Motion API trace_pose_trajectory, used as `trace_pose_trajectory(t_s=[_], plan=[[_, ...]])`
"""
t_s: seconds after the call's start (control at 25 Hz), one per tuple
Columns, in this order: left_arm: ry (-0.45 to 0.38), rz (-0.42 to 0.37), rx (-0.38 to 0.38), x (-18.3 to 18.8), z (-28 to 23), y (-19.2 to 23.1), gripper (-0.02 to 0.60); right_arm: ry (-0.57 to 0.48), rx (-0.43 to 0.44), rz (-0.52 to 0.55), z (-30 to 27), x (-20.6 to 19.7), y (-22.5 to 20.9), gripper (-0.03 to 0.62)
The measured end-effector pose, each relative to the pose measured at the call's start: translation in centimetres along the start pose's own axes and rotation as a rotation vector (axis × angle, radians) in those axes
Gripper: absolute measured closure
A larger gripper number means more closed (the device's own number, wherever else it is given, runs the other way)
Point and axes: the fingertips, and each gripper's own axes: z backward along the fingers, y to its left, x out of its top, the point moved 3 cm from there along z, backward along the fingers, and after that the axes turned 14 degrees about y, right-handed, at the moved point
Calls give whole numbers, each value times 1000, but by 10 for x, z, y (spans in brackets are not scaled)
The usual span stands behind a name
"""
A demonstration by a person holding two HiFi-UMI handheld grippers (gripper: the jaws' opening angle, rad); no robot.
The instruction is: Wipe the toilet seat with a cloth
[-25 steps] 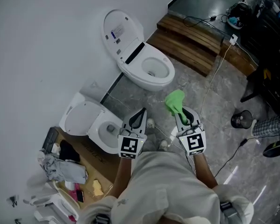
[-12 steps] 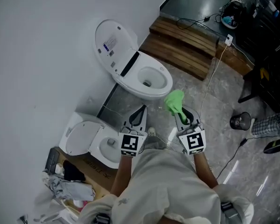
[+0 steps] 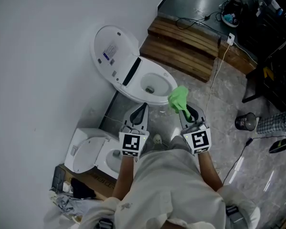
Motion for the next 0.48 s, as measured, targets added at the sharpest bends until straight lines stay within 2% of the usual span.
trace_pose_trajectory(t_s=[0.28,0.48], plan=[[5,26,6,-4,-20,30,569,28,5,11,-35,6,-5,549],[2,16,20,-2,-40,47,569,39,25,28,-60,14,-15,549]])
